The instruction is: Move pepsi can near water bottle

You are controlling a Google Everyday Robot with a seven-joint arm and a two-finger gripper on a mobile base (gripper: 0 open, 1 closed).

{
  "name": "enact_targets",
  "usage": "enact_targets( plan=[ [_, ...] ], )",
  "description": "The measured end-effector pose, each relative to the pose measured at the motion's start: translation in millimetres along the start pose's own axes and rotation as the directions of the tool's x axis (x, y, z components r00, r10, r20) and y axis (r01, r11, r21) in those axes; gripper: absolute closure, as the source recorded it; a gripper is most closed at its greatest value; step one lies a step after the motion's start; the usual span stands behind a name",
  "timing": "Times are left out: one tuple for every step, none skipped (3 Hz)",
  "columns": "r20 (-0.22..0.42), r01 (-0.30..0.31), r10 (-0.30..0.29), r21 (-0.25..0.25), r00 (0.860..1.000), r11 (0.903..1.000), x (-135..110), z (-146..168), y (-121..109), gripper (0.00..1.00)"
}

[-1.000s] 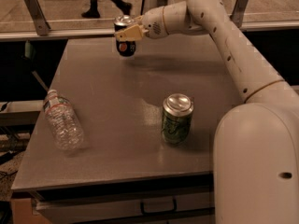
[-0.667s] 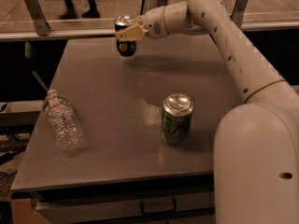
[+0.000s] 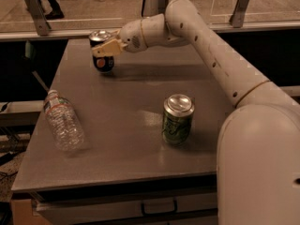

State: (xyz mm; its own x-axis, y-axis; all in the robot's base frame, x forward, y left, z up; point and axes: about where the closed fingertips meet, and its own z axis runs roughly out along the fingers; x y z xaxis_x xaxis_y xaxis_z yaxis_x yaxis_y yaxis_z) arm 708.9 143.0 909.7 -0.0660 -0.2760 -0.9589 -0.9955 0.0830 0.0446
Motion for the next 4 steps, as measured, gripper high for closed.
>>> enact_targets(
  plan=[
    [0.001,0.014,-0.014,-0.094,1.000,0.9955,-3.2,36.1,35.2,1.00],
    [0.009,0.035,-0.034,-0.169,0.999,0.9849,-15.0,56.6,72.4,1.00],
    [0.009,0.051,-0.050,-0.228,0.999,0.9722,-19.8,64.7,104.4,1.00],
    [-0.007,0.040,-0.043,-0.253,0.999,0.9665,-10.5,64.9,119.0,0.80]
  ],
)
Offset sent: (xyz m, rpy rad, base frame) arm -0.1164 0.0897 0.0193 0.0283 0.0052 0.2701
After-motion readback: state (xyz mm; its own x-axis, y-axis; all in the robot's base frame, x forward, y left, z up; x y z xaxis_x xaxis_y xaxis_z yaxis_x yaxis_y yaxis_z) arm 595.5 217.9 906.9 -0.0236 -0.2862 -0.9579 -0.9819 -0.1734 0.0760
